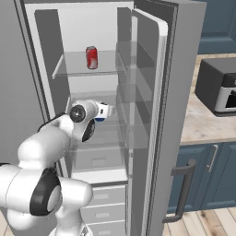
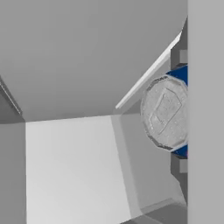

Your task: Open the fridge, grab two sodas, and place both sodas inside the bowl with ice on the dining counter.

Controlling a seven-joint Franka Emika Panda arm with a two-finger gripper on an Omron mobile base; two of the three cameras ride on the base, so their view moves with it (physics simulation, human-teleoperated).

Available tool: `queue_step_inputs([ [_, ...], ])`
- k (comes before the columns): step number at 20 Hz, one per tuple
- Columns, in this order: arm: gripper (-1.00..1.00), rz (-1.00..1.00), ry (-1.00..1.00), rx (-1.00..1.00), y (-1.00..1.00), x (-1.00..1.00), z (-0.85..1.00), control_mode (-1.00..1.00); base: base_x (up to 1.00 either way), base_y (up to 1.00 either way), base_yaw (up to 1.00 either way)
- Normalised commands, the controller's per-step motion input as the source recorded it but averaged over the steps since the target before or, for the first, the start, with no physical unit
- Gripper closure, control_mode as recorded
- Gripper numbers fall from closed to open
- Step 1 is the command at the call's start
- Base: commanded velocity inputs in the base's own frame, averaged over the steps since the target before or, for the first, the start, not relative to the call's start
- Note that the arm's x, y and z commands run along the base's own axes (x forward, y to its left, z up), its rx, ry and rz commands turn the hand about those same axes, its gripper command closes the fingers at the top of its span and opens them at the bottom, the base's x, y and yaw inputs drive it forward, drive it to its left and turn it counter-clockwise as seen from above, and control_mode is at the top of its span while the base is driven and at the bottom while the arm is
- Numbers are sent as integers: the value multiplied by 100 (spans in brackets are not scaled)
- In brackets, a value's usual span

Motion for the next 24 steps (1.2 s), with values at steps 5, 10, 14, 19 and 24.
queue_step_inputs([
  [5,100,-7,15,-7,-1,-91,75,-100,0,0,0],
  [10,100,-4,20,-10,0,-100,33,-100,0,0,0],
  [14,100,-1,23,-5,0,-100,28,-100,0,0,0],
  [19,100,0,19,0,0,-100,17,-100,0,0,0],
  [24,100,0,8,0,0,-100,0,-100,0,0,0],
])
